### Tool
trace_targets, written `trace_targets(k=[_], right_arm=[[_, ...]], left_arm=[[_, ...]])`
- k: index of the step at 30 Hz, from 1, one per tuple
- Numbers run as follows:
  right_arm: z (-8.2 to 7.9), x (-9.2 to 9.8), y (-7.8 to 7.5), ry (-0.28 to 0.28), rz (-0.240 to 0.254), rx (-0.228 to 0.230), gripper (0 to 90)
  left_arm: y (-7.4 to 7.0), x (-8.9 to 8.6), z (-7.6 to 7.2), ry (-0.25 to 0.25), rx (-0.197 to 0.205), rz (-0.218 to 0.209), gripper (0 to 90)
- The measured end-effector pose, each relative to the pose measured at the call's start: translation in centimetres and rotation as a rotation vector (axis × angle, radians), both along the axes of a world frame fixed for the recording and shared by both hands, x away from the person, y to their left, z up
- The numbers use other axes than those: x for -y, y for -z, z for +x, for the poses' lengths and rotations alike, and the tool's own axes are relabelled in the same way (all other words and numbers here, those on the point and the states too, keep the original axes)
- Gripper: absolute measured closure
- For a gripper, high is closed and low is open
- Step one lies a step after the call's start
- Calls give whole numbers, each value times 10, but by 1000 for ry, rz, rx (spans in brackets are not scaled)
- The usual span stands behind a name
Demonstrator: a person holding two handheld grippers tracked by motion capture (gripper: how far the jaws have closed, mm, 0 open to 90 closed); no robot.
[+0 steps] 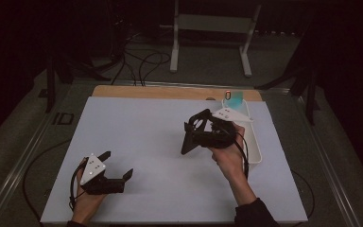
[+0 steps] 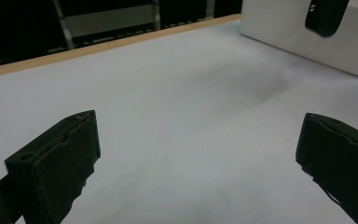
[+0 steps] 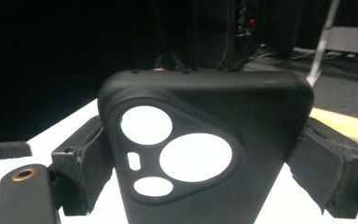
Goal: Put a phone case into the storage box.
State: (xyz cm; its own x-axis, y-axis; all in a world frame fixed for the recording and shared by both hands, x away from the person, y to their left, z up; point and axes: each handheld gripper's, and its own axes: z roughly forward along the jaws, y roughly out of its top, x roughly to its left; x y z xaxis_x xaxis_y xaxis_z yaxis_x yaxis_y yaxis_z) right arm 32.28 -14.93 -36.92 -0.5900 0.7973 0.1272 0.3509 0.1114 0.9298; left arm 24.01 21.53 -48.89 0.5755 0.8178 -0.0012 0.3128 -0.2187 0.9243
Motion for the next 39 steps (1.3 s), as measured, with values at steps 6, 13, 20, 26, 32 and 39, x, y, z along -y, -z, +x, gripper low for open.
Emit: trace_targets(k=[6,13,20,26,32,39], right_arm=[[11,6,-8,27,-18,14,137],[25,12,-13,67,-35,24,137],[41,23,-16,130,-23,17,137],[50,30,-19,164,-20,16,137],[58,34,-21,186,-28,23,137],[68,46,-26,232,-23,29,137]], left_arm=[[0,-1,0,-7,2,-10,4],[0,0,0,-12,5,-9,4],[0,0,0,-13,7,-3,4],[0,0,0,-15,7,-5,4],[0,2,0,-12,7,-4,4],[0,2,-1,-11,7,-5,4]])
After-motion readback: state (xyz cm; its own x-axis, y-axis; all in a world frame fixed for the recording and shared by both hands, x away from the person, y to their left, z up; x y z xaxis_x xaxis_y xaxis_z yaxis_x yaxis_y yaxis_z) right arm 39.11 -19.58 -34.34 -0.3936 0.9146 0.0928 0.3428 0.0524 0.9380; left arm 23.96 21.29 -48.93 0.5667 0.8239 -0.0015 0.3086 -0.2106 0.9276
